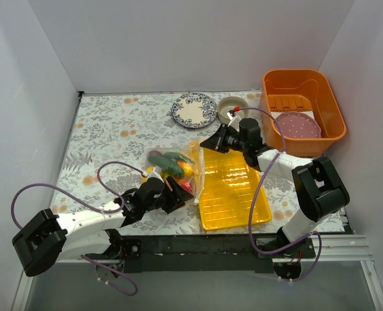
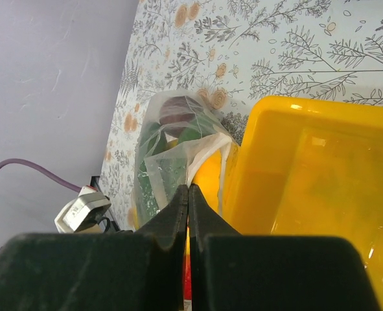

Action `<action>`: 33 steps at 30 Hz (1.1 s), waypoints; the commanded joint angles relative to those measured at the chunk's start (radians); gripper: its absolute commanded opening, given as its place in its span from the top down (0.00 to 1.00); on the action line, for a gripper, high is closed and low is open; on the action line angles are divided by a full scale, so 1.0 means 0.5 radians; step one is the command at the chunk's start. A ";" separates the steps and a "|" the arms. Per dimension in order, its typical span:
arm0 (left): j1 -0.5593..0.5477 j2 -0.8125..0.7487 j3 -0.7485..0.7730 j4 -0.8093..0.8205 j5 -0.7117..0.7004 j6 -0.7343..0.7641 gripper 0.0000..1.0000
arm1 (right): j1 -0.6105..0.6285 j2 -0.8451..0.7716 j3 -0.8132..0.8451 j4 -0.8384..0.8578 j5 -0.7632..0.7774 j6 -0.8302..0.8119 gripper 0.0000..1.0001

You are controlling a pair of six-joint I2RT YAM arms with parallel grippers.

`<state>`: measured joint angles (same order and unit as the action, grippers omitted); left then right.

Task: Place the food in the zip-top bag and seal the zipper
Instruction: Adjust the zipper food storage bag at the center of the board.

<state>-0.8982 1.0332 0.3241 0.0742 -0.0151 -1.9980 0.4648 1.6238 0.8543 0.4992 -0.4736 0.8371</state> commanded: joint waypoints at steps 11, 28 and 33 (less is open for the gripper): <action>-0.051 -0.057 -0.038 0.162 -0.280 -0.287 0.92 | -0.012 -0.078 -0.034 0.023 0.002 -0.042 0.99; -0.047 -0.792 0.005 -0.829 -0.583 -0.287 1.00 | -0.114 0.047 0.123 0.035 0.002 -0.033 0.99; -0.044 -0.827 -0.044 -0.827 -0.586 -0.333 1.00 | -0.114 0.072 0.095 0.158 -0.080 0.028 0.99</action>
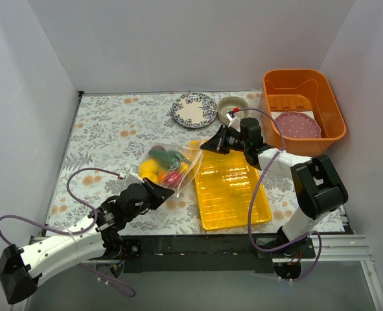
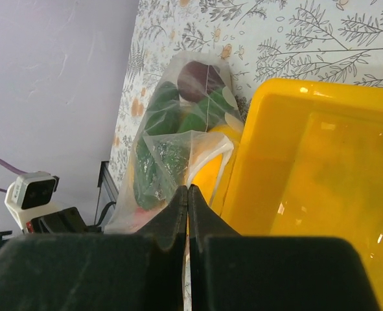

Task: Place the food in the zip-top bag and seal the zipper
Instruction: Adjust the zipper food storage bag at the center of the board.

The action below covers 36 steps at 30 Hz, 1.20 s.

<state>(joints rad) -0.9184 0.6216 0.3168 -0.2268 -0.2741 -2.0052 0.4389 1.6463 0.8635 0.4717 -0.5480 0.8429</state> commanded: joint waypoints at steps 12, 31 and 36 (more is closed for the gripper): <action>-0.007 0.214 0.051 -0.001 0.014 -0.159 0.96 | -0.034 -0.494 -0.150 -0.322 0.246 -0.170 0.25; -0.004 0.220 0.195 0.039 0.149 0.068 0.87 | 0.438 -0.559 -0.365 -0.422 0.307 0.137 0.02; -0.004 0.229 0.170 0.055 0.171 0.071 0.87 | 0.448 -0.489 -0.328 -0.434 0.369 0.134 0.02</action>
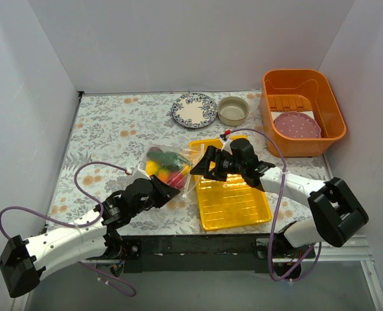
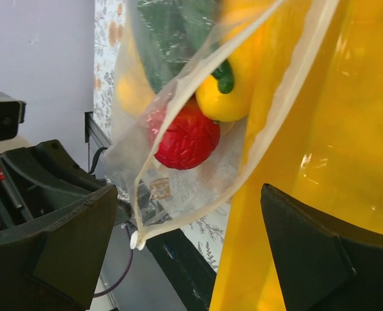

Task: Place the food in the zip-top bag and seal the zipper
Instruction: Adjust the zipper food storage bag at the center of the board.

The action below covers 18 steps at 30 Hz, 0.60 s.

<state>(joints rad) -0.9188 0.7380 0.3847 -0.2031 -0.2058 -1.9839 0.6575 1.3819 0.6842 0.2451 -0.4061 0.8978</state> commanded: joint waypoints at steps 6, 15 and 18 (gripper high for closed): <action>-0.006 0.021 0.016 0.014 0.071 0.035 0.87 | 0.010 0.154 0.107 0.089 0.048 0.021 0.02; -0.006 0.101 -0.027 0.060 0.154 0.028 0.87 | 0.017 0.246 0.092 0.243 -0.013 0.079 0.02; -0.006 0.119 -0.015 0.060 0.157 0.044 0.87 | 0.017 0.292 0.101 0.310 -0.053 0.100 0.10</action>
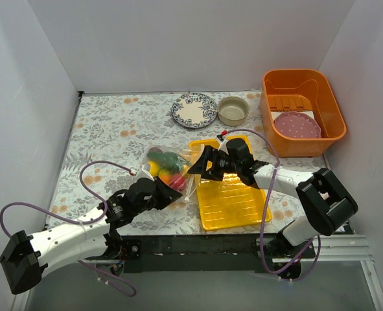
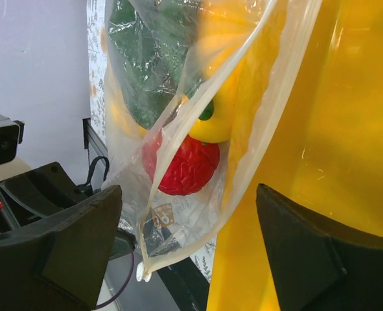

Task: Place the food in the zip-top bag and seal the zipper
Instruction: Adjust the zipper food storage bag at the center of the board.

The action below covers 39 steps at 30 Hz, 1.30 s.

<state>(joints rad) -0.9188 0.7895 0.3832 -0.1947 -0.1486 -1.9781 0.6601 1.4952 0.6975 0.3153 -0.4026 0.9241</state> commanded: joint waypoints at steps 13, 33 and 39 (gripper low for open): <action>-0.006 -0.109 -0.091 0.012 0.012 -0.072 0.80 | 0.014 -0.021 0.007 0.204 -0.057 0.085 0.99; -0.003 -0.131 -0.309 0.496 -0.105 -0.299 0.60 | 0.014 0.022 0.056 0.345 -0.081 0.195 0.99; -0.003 -0.048 -0.297 0.595 -0.151 -0.317 0.82 | 0.014 -0.014 -0.011 0.342 -0.091 0.195 0.99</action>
<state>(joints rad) -0.9188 0.7486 0.2375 0.0395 -0.1791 -2.0045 0.6632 1.5078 0.6991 0.4229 -0.4297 1.0149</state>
